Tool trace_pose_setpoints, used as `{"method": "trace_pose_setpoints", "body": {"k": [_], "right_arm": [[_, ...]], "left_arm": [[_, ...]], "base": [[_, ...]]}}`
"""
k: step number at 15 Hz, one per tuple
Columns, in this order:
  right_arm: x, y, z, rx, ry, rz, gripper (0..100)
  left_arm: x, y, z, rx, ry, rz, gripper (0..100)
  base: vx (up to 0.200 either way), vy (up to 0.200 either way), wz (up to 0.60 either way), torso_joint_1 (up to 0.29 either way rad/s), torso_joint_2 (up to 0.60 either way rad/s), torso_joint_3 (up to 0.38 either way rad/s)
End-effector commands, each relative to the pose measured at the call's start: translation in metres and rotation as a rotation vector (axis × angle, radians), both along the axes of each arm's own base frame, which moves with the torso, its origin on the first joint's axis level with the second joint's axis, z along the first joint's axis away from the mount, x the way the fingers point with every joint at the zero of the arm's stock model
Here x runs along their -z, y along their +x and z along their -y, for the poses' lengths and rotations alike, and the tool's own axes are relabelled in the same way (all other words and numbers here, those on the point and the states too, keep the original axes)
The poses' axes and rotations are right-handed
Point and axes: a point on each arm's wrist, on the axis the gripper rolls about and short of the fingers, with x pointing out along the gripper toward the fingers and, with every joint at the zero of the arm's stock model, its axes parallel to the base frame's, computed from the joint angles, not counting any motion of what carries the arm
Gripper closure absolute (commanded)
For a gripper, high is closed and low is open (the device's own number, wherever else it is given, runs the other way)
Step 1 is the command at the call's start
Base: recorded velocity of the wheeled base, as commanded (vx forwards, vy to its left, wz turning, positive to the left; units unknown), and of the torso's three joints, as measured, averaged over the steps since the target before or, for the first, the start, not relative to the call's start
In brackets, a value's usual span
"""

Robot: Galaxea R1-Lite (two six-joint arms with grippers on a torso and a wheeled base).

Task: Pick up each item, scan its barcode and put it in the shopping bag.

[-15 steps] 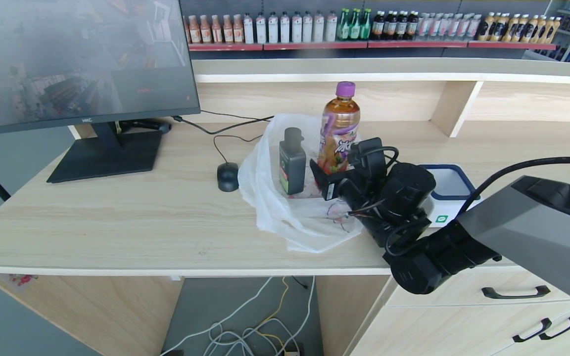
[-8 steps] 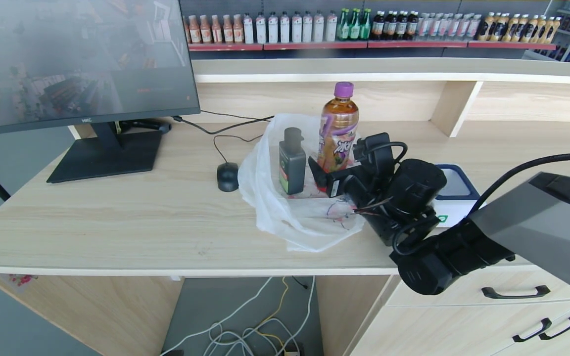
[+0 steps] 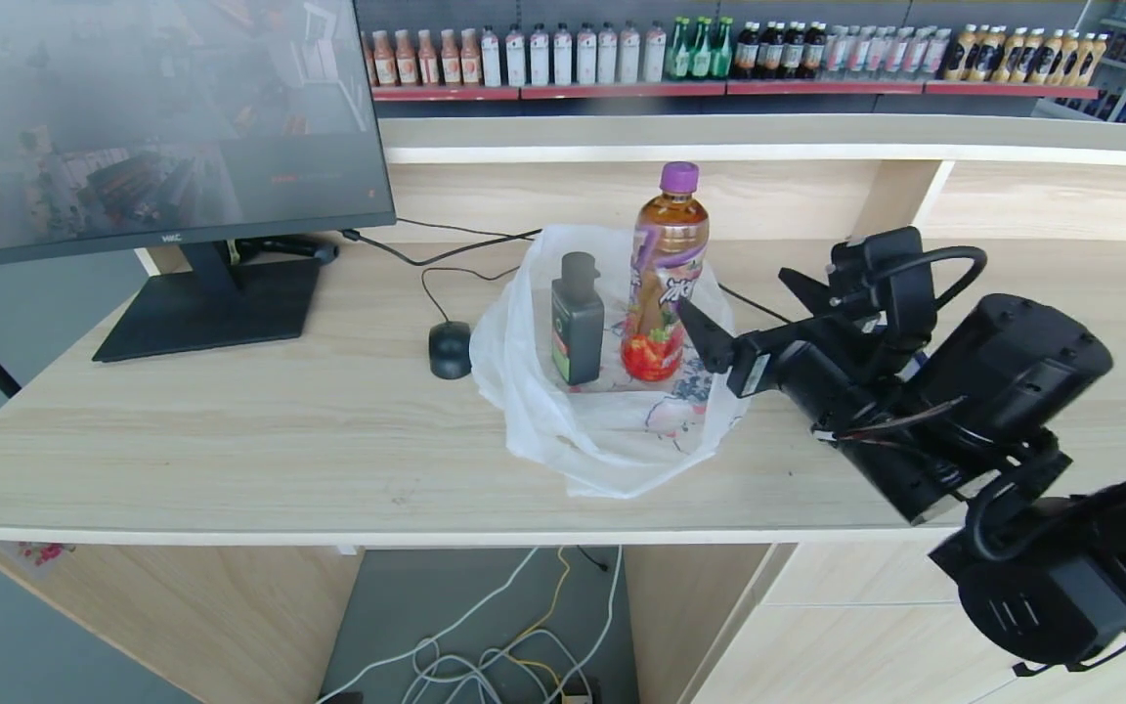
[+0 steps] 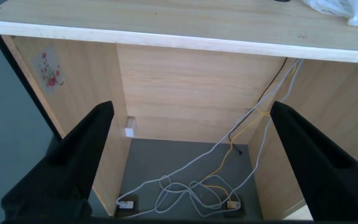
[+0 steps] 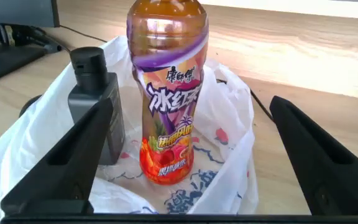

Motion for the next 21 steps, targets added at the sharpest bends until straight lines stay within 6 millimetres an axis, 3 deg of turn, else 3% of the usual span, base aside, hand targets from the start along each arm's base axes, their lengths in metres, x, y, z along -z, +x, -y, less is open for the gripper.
{"method": "trace_pose_setpoints", "body": {"k": [1,3,7,10,13,17,18,21], "right_arm": [[-0.021,-0.063,0.047,0.031,0.02,0.038,0],[-0.013,-0.094,0.074,0.071,0.011,0.016,0],[0.024,-0.166,0.114,0.101,-0.012,-0.053,0],[0.023,-0.188,0.125,0.118,0.043,-0.051,0],[0.035,-0.202,0.131,0.11,0.007,-0.149,0],[0.079,-0.253,0.153,0.046,-0.101,-0.362,0],[0.1,-0.275,0.162,0.016,-0.149,-0.375,0],[0.11,-0.294,0.172,-0.005,-0.154,-0.324,0]], "left_arm": [[0.0,0.0,0.0,0.0,0.0,0.0,0],[0.0,0.0,0.0,-0.001,0.0,0.0,0],[0.0,0.0,0.0,0.0,0.003,0.0,0],[0.0,0.0,0.0,-0.001,0.001,0.0,0],[0.0,0.0,0.0,0.0,0.001,0.0,0],[0.0,0.0,0.0,-0.001,0.001,0.0,0],[0.0,0.0,0.0,-0.001,0.001,0.0,0],[0.0,0.0,0.0,-0.001,0.001,0.0,0]], "base": [[0.0,0.0,0.0,0.0,0.0,0.0],[0.0,0.0,0.0,0.0,0.0,0.0],[0.0,0.0,0.0,0.0,0.0,0.0],[0.0,0.0,0.0,0.0,0.0,0.0],[0.0,0.0,0.0,0.0,0.0,0.0],[0.0,0.0,0.0,0.0,0.0,0.0],[0.0,0.0,0.0,0.0,0.0,0.0],[0.0,0.0,0.0,0.0,0.0,0.0]]}}
